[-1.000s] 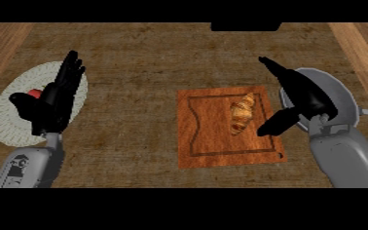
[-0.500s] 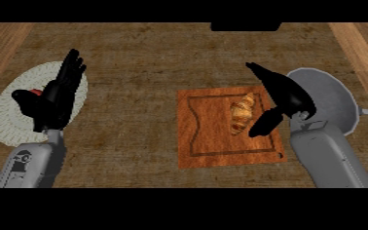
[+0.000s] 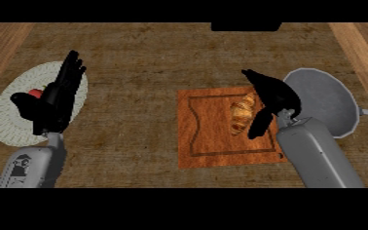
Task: Pick the croissant from the cutting board and place it in the pan
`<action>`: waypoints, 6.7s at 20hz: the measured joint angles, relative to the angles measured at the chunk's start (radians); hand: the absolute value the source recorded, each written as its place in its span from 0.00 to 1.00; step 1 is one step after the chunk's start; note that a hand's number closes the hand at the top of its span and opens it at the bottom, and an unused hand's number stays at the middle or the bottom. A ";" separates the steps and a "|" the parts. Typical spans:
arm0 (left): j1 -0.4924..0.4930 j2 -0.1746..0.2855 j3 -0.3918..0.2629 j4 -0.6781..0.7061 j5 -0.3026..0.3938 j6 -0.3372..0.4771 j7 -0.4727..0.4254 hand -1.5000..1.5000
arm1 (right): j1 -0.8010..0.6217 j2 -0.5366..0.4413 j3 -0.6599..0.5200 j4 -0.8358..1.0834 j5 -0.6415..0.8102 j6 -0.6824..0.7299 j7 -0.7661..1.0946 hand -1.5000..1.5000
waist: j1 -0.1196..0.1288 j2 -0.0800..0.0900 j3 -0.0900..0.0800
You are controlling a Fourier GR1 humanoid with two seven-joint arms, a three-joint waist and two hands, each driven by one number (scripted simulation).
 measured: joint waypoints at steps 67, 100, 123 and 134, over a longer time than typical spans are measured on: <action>0.004 -0.055 0.071 -0.014 -0.059 -0.068 0.008 0.50 | 0.554 0.094 -0.012 -0.866 0.162 -0.363 -0.147 1.00 | -0.004 0.004 0.001; -0.067 -0.074 0.057 0.016 -0.072 -0.072 0.023 0.50 | -0.200 -0.239 -0.659 0.987 -0.061 -0.494 -1.031 0.00 | 0.045 0.021 0.005; 0.008 -0.057 0.098 -0.013 -0.066 -0.066 0.016 0.50 | 0.073 -0.459 -0.891 1.009 -0.415 0.002 -1.405 0.00 | -0.029 -0.007 -0.001; 0.023 -0.055 0.097 -0.032 -0.068 -0.068 0.033 0.50 | 0.377 -0.477 -0.882 0.721 -0.563 0.084 -1.350 0.00 | -0.041 -0.010 -0.003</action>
